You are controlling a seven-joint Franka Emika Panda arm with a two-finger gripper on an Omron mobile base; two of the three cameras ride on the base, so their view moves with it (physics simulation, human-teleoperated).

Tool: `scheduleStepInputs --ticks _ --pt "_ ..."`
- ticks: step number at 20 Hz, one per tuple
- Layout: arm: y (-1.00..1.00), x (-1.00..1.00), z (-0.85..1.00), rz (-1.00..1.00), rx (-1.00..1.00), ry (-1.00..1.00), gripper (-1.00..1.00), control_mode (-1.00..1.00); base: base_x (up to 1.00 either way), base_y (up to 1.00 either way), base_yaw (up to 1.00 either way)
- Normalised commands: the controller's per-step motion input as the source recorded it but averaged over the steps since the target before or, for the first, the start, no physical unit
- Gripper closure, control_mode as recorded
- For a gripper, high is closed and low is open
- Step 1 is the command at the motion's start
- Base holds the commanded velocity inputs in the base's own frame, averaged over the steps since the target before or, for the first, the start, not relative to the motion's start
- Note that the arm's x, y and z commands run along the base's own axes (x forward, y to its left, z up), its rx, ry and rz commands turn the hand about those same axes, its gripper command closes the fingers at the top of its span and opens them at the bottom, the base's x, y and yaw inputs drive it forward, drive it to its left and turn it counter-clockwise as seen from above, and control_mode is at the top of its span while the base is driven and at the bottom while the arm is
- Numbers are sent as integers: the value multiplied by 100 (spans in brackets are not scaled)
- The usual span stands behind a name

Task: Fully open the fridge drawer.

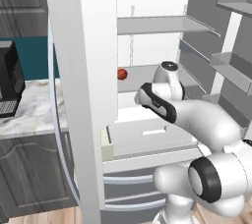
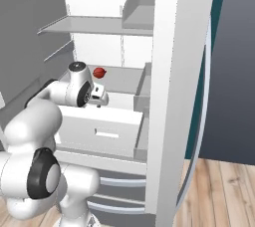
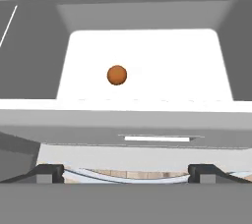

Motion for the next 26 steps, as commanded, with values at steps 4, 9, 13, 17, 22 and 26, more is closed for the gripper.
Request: scheduleStepInputs --ticks 4,9,13,17,22,26 --pt "7 35 -18 -2 0 0 -100 -100 0 0 0" --pt "2 31 -16 -1 0 0 -100 -100 0 0 0" --pt "0 29 -19 -1 0 0 -100 -100 0 0 0" --pt "1 30 -20 -2 0 0 -100 -100 0 0 0" --pt "0 23 -25 -3 0 0 -100 -100 0 0 0" --pt "0 21 -25 -3 0 0 -100 -100 0 0 0"
